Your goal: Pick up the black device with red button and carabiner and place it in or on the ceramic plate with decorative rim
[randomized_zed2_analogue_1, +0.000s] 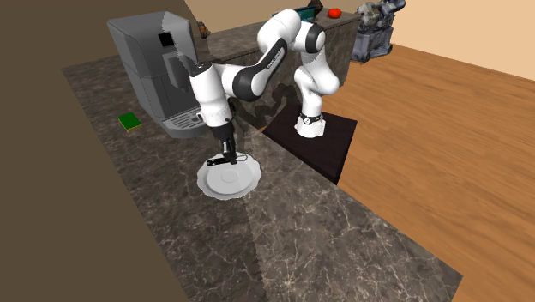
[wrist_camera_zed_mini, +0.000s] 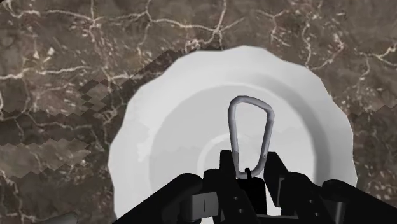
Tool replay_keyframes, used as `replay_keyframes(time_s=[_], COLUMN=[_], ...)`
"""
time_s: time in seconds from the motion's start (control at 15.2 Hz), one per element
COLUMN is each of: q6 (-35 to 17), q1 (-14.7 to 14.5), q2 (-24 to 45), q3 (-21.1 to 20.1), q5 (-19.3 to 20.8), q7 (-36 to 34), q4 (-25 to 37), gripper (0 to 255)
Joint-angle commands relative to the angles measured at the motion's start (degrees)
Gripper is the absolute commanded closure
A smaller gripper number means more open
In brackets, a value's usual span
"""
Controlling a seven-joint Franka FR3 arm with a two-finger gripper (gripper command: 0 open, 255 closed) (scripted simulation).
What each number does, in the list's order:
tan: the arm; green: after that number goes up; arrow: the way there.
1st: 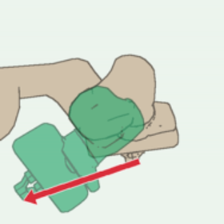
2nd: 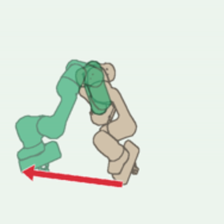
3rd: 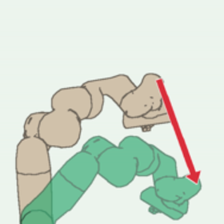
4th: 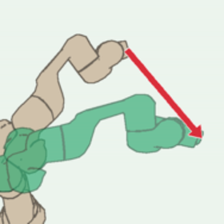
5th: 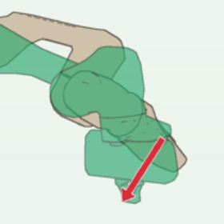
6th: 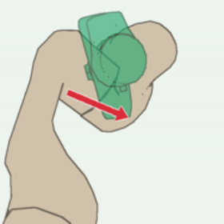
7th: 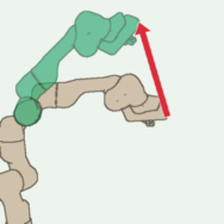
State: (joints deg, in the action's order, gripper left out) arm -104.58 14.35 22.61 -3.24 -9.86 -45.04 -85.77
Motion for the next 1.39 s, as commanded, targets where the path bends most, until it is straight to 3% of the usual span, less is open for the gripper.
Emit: replay_keyframes(time_s=[0.0, 0.66, 1.19, 1.25, 1.32], q6=[-1.21, -8.37, -8.37, -8.37, -8.37], q1=[0.12, 0.01, 0.01, 0.01, 0.01], q2=[0.37, 2.56, 2.56, 2.56, 2.56], q3=[0.05, 0.01, 0.01, 0.01, 0.01], q5=[-0.05, -0.36, -0.36, -0.36, -0.36], q7=[0.44, 1.65, 1.65, 1.65, 1.65], q4=[-0.89, -5.97, -5.97, -5.96, -5.96], gripper=[255, 255, 255, 0, 0])
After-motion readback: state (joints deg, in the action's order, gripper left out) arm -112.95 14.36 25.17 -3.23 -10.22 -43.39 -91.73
